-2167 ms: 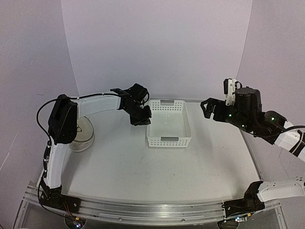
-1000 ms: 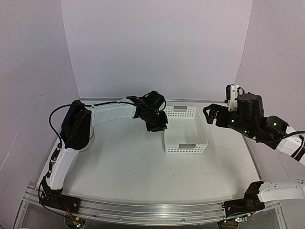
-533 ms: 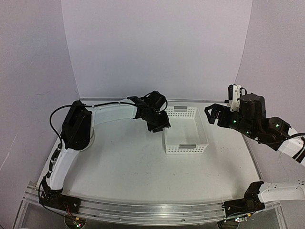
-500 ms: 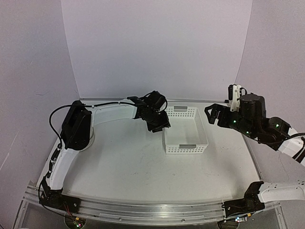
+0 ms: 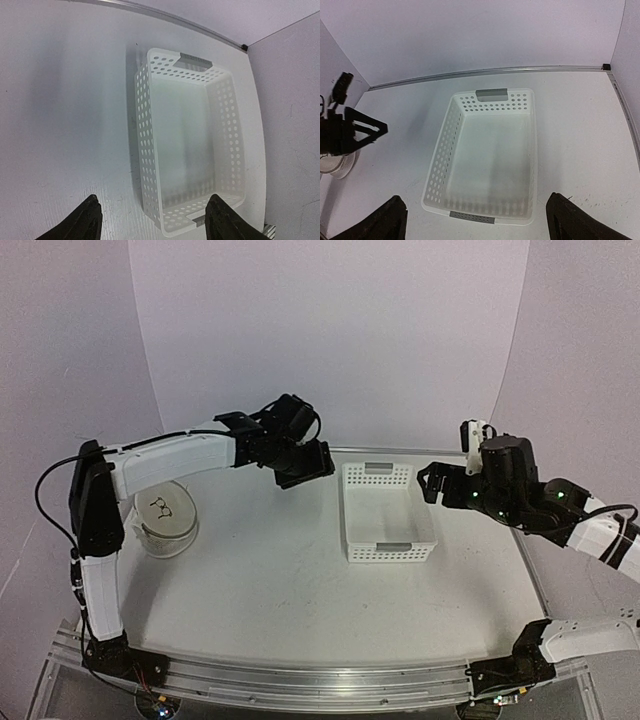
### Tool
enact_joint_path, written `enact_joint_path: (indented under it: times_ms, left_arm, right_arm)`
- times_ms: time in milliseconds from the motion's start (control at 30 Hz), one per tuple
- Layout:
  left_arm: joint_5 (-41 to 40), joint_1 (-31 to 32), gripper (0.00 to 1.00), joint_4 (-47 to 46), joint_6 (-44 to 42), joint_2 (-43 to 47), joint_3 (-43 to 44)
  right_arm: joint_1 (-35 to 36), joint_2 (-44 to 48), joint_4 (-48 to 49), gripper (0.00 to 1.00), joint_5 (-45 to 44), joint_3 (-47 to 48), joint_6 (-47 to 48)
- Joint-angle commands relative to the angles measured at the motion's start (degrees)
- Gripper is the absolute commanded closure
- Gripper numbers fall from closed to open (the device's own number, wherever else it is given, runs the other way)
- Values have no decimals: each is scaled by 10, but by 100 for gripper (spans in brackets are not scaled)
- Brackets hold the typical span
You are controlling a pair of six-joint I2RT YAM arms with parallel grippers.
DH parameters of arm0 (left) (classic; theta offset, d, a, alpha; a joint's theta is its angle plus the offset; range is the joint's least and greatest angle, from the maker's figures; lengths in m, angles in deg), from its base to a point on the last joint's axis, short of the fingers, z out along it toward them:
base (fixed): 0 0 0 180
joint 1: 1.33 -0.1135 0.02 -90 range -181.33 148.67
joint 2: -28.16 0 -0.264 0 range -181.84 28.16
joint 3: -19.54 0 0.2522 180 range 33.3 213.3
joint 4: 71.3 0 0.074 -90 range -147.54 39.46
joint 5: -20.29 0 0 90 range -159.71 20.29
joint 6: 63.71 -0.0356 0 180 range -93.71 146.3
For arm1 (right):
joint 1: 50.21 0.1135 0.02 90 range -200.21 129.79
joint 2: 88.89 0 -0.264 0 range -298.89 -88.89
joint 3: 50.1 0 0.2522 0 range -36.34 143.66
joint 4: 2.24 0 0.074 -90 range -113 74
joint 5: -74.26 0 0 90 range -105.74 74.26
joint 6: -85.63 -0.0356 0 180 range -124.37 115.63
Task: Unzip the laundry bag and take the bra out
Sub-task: Pick up the laundry bag at the center of the board.
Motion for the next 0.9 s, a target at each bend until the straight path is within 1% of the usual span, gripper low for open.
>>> enact_joint_path:
  times_ms: [0, 167, 267, 367, 467, 567, 733, 867]
  left_arm:
    - [-49, -17, 27, 7, -39, 99, -38]
    - [-50, -59, 24, 16, -63, 178, -115]
    - [-48, -93, 24, 42, -76, 226, -154]
    - [-74, -124, 22, 79, -86, 275, -195]
    - [-116, -136, 19, 132, -93, 311, -204]
    - [-130, -155, 16, 176, -95, 340, -213]
    - [-162, -191, 11, 219, -107, 401, -246]
    - [-163, -242, 8, 241, -114, 451, -273]
  right_arm:
    - [0, -25, 40, 2, 18, 41, 15]
    - [0, -52, 60, 2, 40, 49, 17]
    - [0, -72, 69, 2, 53, 60, 18]
    - [0, -95, 72, 2, 71, 75, 27]
    - [0, -116, 76, 2, 84, 91, 34]
    - [0, -143, 77, 2, 97, 113, 38]
    - [0, -182, 78, 2, 133, 144, 45]
    - [0, -207, 77, 2, 159, 165, 45]
